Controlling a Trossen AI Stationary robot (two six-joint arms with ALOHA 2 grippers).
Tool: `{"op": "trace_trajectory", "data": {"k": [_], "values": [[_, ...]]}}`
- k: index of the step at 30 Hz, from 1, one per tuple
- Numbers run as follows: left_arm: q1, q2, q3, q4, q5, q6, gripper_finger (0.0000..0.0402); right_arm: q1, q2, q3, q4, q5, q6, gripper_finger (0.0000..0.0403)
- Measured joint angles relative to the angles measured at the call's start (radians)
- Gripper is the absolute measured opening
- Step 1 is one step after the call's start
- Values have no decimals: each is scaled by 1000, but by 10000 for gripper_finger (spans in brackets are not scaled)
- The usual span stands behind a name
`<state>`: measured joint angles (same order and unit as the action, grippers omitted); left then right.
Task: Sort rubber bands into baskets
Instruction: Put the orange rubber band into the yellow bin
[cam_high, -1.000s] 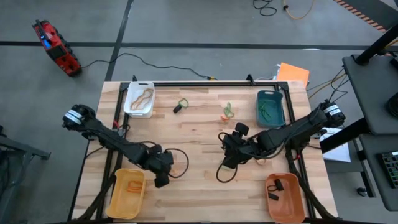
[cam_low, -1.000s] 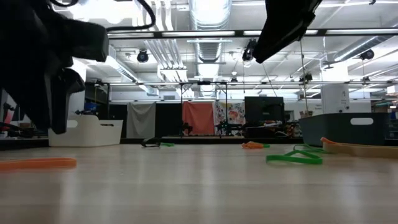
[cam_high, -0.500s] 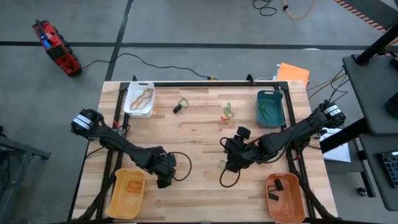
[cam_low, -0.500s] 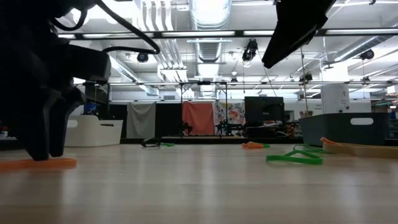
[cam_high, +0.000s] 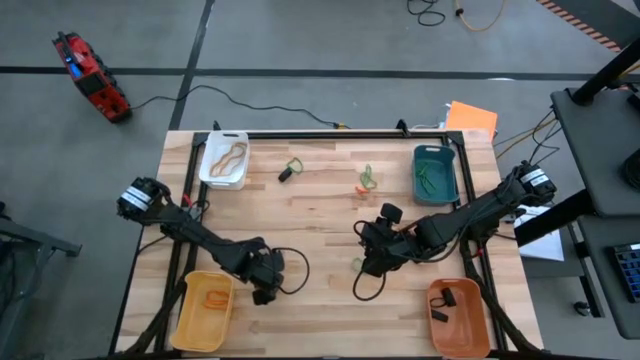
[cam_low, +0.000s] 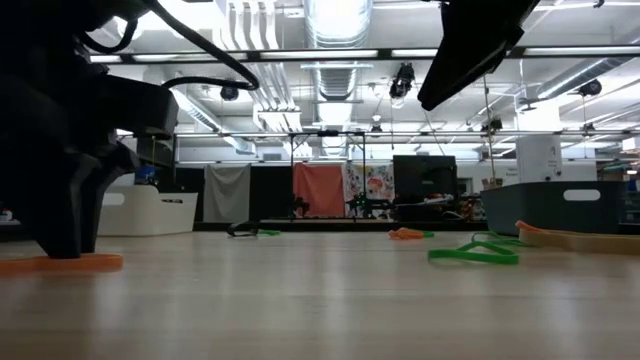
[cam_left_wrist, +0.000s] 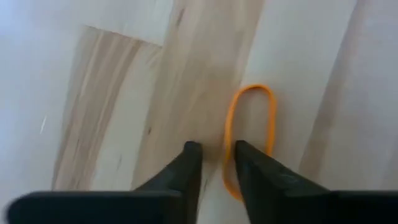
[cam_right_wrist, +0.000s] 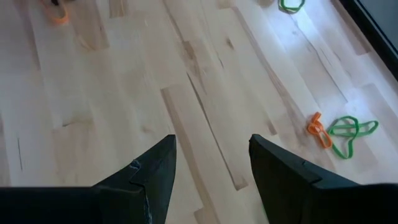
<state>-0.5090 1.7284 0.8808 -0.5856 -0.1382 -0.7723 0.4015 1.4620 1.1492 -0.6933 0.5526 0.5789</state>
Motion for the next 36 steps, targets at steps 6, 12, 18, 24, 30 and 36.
{"op": "trace_trajectory", "data": {"k": [6,12,18,24,30,36], "values": [[-10,6,21,-2,2,42,6,0,0,0,1,0,-1,192],[-14,9,57,-32,-7,81,1,0,0,0,3,0,-3,192],[-21,6,73,-54,-34,91,0,0,0,0,3,0,-3,192],[-30,-18,101,-55,-57,117,0,0,0,-1,3,0,-4,192],[-49,-87,153,-115,-67,153,0,0,0,-2,3,0,-7,192],[-98,-212,241,-170,-154,191,0,0,0,-2,5,12,-4,192]]}}
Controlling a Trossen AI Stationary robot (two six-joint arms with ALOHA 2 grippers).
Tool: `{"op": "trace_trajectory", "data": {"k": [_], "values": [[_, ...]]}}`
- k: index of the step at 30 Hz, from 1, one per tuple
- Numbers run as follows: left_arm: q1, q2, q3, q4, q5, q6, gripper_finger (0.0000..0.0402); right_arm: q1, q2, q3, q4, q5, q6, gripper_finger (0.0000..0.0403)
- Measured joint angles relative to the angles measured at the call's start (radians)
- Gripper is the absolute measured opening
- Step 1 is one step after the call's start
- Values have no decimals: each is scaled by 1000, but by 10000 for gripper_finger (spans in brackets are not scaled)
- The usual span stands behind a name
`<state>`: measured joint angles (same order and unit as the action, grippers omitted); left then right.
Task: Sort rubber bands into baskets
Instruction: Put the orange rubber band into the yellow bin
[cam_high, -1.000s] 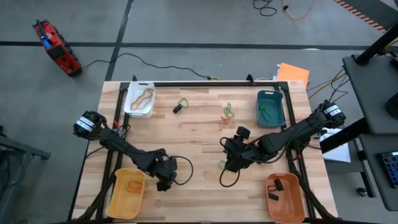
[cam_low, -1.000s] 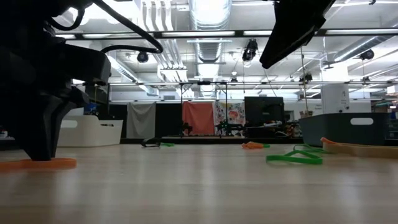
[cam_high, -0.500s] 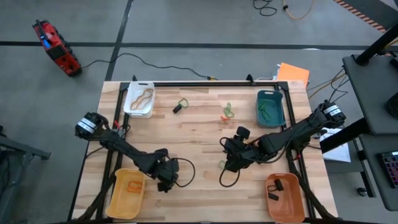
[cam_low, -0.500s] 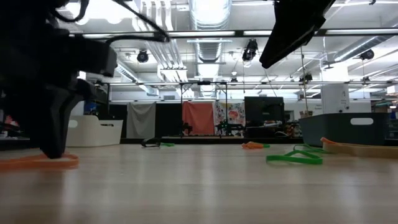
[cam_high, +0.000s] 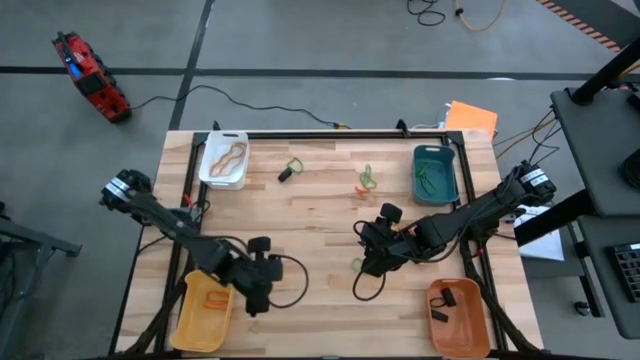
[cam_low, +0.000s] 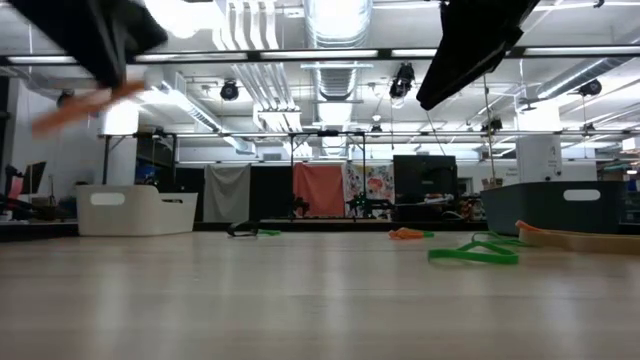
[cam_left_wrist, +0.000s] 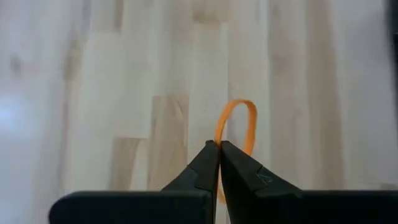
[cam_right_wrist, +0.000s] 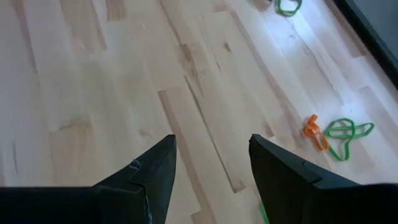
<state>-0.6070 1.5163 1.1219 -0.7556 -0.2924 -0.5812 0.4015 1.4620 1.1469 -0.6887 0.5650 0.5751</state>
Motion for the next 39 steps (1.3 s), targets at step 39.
{"op": "trace_trajectory", "data": {"k": [39], "values": [[-437,-165,-63,-495,281,-811,0,0,0,-3,44,48,-11,192]]}}
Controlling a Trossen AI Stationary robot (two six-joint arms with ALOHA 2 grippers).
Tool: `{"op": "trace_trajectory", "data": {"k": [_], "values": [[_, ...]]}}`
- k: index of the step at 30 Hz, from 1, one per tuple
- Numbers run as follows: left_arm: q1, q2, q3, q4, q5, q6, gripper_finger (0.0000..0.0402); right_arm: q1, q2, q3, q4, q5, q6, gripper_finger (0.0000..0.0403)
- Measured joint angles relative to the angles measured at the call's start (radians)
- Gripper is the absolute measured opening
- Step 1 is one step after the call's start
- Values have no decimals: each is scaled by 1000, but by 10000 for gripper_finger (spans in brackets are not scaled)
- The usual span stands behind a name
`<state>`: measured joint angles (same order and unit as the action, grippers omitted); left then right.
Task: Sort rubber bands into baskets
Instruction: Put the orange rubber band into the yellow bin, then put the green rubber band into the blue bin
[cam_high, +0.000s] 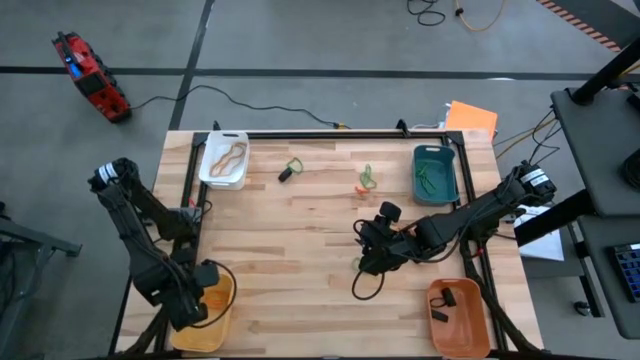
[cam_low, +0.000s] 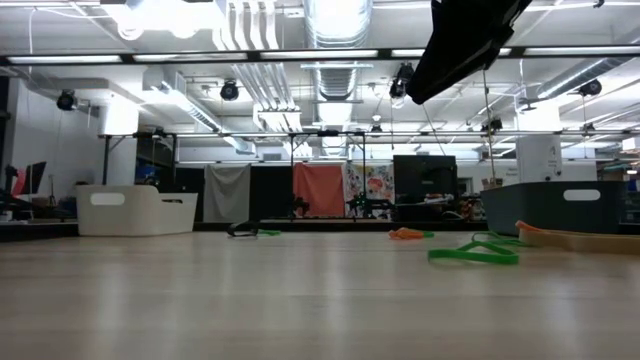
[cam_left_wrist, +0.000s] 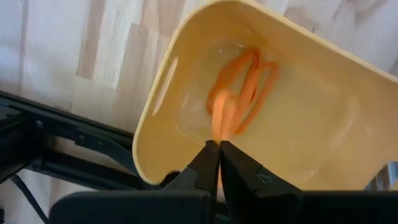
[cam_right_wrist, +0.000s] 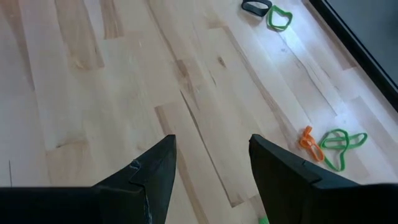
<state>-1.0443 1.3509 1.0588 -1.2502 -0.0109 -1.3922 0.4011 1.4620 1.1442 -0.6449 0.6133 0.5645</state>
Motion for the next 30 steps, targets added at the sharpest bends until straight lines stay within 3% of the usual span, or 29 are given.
{"op": "trace_trajectory", "data": {"k": [12,15,18,21,26,30], "values": [[0,4,5,0,-9,-34,59,0,0,0,1,7,0,192],[3,4,6,0,-51,12,74,-1,0,0,3,19,0,192],[6,4,23,1,-182,69,81,-3,0,0,14,19,-6,192],[6,4,55,5,-382,166,82,-10,0,0,53,19,-27,192],[6,4,94,76,-781,457,82,-43,0,0,138,18,-74,192],[8,3,80,151,-956,704,81,-96,0,8,155,12,-79,192]]}}
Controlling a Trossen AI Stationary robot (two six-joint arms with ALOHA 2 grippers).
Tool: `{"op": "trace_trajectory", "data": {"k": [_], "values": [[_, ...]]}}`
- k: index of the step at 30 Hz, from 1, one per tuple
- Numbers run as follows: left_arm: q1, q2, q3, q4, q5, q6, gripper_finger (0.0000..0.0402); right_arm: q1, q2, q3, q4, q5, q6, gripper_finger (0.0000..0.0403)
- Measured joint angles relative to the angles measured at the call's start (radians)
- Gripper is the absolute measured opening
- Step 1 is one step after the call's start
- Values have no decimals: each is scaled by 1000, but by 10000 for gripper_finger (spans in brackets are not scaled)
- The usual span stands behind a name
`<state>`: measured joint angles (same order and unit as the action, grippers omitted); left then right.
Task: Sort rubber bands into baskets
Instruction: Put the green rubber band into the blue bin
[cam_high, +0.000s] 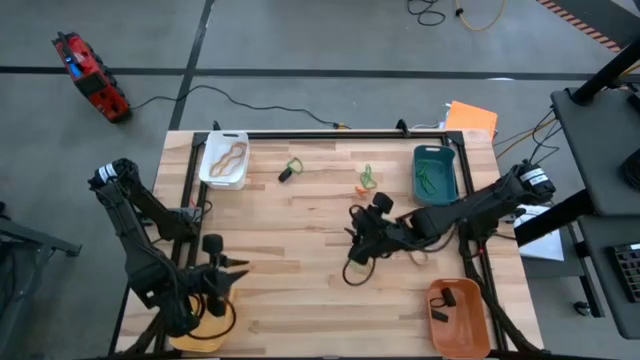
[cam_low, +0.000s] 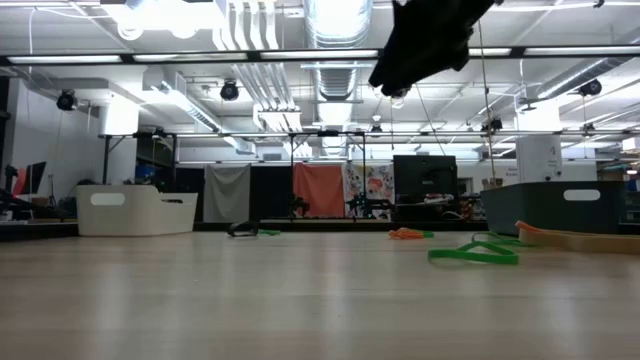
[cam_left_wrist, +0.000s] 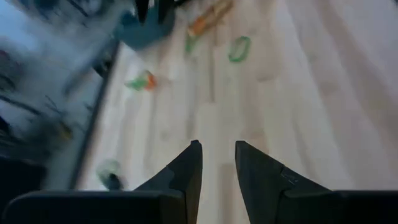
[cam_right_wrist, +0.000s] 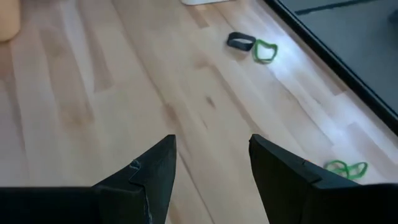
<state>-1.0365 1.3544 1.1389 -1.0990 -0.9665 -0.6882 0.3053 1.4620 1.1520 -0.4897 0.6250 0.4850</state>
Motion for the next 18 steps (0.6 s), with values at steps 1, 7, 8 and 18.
{"op": "trace_trajectory", "data": {"k": [1,7,8,18], "values": [[2,0,-4,4,-24,29,80,-17,0,5,2,-14,0,192],[35,-10,-51,29,-76,95,77,-137,0,31,-4,-123,0,192],[44,-15,-64,50,-65,107,77,-158,0,36,-8,-136,0,192],[189,-96,-291,634,222,581,77,-359,0,79,-99,-250,4,192]]}}
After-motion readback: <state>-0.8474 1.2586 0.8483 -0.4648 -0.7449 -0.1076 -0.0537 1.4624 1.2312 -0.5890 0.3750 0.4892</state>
